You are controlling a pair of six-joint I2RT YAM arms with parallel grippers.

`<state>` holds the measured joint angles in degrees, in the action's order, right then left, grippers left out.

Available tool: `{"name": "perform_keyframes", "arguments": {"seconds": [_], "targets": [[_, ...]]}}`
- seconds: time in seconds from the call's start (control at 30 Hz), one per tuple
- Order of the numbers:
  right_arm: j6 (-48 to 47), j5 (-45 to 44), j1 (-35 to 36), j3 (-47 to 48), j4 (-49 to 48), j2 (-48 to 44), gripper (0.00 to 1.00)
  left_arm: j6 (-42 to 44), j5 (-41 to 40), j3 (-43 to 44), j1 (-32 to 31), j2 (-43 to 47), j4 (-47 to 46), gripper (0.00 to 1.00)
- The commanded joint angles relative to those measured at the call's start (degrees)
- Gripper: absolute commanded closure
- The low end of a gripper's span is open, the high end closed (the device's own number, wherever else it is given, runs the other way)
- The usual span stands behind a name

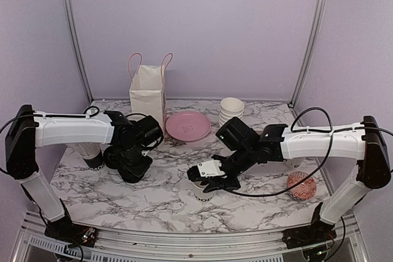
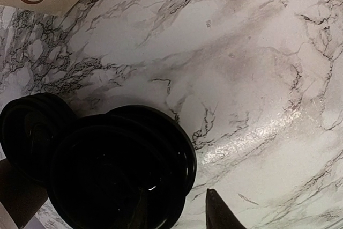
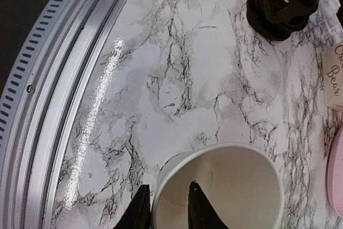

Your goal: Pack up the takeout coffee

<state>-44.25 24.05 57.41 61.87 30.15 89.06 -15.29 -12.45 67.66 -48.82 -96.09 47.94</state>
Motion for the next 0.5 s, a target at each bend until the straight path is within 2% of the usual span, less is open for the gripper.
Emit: {"name": "perform_keyframes", "arguments": {"seconds": [0.0,0.33,0.47], "targets": [[-0.98,3.29,0.41,1.15,1.57,-1.17,0.73,-0.58,-2.91,2.11,-0.57,-1.81,2.34,0.64],[-1.06,2.31,0.42,1.15,2.23,-2.48,0.70,-0.55,-4.66,3.19,-1.13,-4.14,2.56,0.75],[-0.88,1.90,0.42,1.30,2.32,-2.34,0.70,-0.49,-5.44,3.06,-1.19,-4.46,2.72,0.76]]}}
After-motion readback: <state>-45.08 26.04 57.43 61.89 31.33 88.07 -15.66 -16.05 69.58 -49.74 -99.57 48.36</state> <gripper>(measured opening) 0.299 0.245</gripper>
